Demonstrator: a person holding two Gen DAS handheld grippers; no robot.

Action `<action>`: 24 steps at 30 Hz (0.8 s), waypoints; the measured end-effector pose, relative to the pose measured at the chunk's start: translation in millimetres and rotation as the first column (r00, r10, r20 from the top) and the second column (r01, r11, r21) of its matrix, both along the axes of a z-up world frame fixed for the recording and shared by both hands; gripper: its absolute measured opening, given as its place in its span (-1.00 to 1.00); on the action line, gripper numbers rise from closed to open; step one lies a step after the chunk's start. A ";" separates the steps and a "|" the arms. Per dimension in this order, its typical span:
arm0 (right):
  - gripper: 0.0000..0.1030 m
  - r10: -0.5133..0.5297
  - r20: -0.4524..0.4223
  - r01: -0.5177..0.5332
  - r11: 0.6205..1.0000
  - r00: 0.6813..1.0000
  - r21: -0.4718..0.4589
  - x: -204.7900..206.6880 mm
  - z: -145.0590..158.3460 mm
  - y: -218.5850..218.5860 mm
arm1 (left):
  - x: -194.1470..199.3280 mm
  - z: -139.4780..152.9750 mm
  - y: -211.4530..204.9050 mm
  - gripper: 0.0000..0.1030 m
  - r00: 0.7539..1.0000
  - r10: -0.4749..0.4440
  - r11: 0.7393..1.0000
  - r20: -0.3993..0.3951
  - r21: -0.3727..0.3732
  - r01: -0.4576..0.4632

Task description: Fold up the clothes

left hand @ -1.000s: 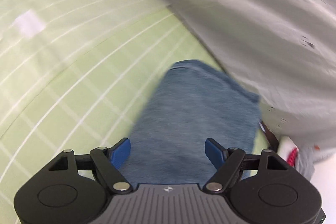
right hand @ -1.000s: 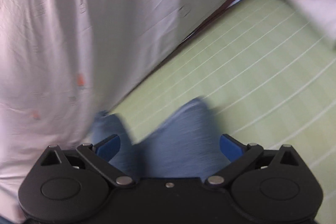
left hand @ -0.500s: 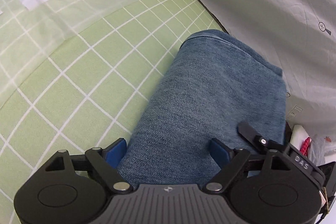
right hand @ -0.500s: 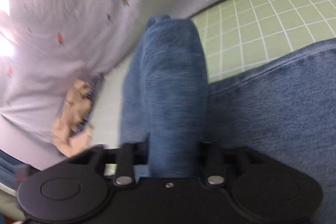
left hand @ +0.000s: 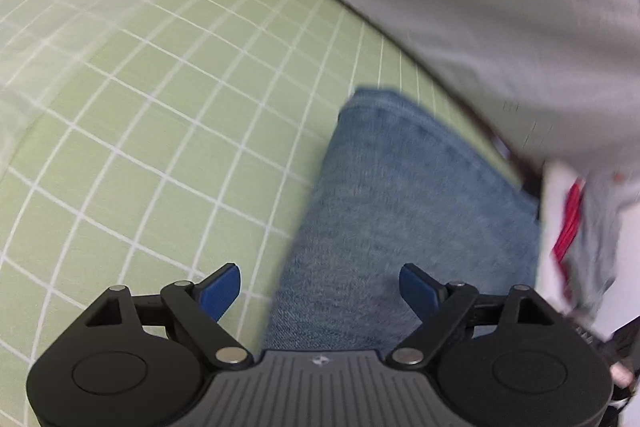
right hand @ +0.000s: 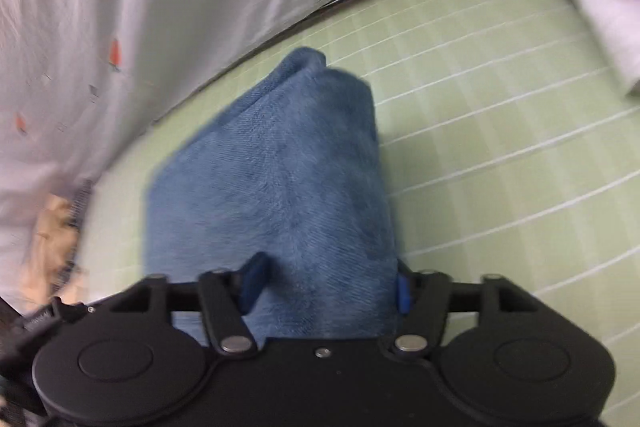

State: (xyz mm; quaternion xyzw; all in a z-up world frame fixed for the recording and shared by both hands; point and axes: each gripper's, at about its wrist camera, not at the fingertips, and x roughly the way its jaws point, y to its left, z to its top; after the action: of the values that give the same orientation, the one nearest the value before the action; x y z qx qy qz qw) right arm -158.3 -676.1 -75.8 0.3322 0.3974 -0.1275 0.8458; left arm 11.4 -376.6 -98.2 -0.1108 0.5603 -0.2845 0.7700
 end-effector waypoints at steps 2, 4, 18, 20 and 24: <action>0.69 -0.027 0.007 0.028 0.997 1.000 -0.075 -3.9 3.2 4.7 | -2.7 -2.5 -7.8 0.73 0.999 -0.026 0.999 0.021 0.039 0.025; 0.76 -0.027 -0.004 0.027 0.992 1.000 -0.123 -3.9 2.0 6.3 | -2.9 -4.7 -11.8 0.81 0.999 -0.039 0.997 0.030 0.063 0.037; 0.90 -0.006 0.103 -0.008 0.990 0.995 0.139 10.5 -34.9 -4.2 | 13.0 -11.2 -26.0 0.98 0.997 -0.081 0.997 0.014 0.010 0.081; 0.84 -0.006 0.106 -0.010 0.989 0.994 0.148 10.5 -33.3 -0.8 | 13.5 -12.1 -30.0 0.88 0.994 -0.109 0.994 0.009 -0.030 0.109; -0.01 -0.007 0.114 -0.011 0.987 0.993 0.161 9.5 -28.7 7.5 | 8.8 -5.8 -29.5 0.09 0.987 -0.160 0.983 0.018 -0.084 0.161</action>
State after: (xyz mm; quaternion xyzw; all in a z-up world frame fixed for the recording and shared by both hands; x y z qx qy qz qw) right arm -148.8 -668.6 -104.5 0.4058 0.3576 -0.0748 0.8378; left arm 20.2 -406.1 -104.1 -0.0965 0.5503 -0.3702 0.7422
